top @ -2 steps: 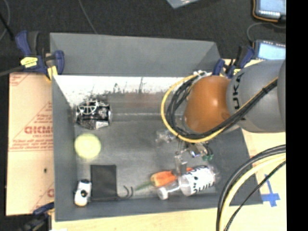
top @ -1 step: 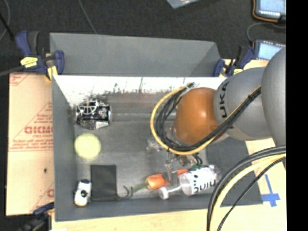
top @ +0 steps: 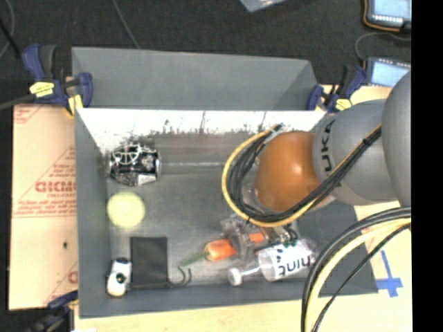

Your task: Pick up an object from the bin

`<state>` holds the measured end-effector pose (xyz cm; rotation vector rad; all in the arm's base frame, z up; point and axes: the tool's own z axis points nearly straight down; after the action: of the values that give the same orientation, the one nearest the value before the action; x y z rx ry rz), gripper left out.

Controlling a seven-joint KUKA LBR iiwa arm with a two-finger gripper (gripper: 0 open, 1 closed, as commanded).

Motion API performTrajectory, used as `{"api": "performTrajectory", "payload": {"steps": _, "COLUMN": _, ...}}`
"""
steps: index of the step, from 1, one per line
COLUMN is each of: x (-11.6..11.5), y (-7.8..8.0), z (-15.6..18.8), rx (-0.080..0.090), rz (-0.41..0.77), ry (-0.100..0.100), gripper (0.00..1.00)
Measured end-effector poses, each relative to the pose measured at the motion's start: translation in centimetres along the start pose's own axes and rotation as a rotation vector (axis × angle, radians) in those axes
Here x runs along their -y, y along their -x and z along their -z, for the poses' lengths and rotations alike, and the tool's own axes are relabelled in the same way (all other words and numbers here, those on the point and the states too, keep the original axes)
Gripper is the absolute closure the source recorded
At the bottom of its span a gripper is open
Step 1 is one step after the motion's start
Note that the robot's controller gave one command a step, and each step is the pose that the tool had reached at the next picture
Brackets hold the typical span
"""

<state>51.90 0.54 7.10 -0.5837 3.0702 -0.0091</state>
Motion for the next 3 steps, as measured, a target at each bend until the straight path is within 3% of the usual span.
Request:
{"api": "performTrajectory", "payload": {"steps": 2, "x": 0.1, "y": -0.2, "z": 0.5, "rx": 0.000, "rz": 0.005, "ry": 0.000, "gripper": 1.00}}
{"api": "performTrajectory", "payload": {"steps": 3, "x": 0.1, "y": -0.4, "z": 2.5, "rx": -0.009, "rz": 0.004, "ry": 0.002, "gripper": 1.00}}
